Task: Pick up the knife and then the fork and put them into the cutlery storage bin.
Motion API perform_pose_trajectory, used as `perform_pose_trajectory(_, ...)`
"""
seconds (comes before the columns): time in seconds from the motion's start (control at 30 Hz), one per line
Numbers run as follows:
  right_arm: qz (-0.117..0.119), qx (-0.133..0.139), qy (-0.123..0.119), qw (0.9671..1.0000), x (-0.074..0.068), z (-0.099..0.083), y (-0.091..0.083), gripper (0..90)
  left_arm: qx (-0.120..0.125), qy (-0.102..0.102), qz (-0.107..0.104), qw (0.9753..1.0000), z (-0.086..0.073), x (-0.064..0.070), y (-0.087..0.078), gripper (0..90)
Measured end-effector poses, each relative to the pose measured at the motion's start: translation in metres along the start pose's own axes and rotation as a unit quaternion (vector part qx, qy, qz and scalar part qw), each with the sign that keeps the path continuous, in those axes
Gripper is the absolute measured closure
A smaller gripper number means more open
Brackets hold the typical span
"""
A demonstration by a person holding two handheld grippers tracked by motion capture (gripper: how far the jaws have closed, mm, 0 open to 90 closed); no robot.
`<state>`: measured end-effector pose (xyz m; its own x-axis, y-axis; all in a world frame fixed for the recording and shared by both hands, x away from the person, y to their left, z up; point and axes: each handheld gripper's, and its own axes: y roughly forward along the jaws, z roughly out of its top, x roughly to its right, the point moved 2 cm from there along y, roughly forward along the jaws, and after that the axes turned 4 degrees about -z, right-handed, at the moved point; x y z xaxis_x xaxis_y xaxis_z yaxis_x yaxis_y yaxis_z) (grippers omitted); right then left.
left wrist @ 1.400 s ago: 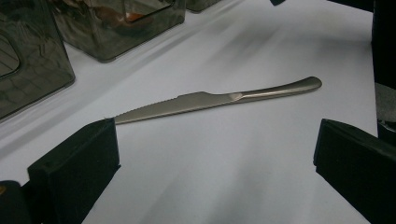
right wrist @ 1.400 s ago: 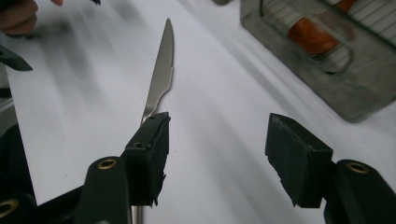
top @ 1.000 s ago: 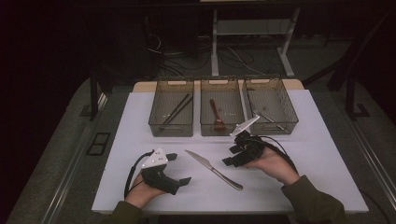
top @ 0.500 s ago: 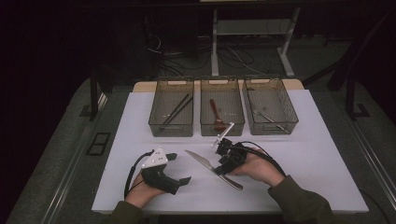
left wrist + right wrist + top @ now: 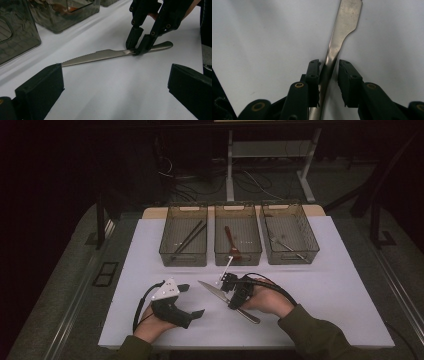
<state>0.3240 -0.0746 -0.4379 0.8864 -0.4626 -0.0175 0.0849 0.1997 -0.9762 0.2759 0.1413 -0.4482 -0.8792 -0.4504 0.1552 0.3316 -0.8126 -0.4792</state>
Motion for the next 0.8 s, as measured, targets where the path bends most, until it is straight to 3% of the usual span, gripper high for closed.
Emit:
perform_pose_trajectory(0.2, -0.024, -0.023, -0.016, 0.9993, -0.0043, 0.0058, 0.0013, 71.6, 0.000, 0.000, 0.000, 1.0000, 0.0003, 0.0005, 0.0003, 0.0)
perform_pose_trajectory(0.37, -0.040, -0.039, -0.016, 0.9983, -0.0063, 0.0097, 0.0020, 77.0, 0.001, -0.002, 0.001, 1.0000, 0.0002, 0.0006, -0.0002, 0.0)
perform_pose_trajectory(0.63, -0.038, -0.039, -0.016, 0.9984, -0.0050, 0.0096, 0.0019, 78.6, 0.001, 0.000, 0.001, 1.0000, 0.0003, 0.0004, -0.0003, 0.0)
perform_pose_trajectory(0.8, -0.022, -0.017, -0.004, 0.9996, 0.0006, 0.0046, 0.0003, 78.7, 0.001, -0.001, 0.001, 1.0000, 0.0000, -0.0003, -0.0009, 0.0)
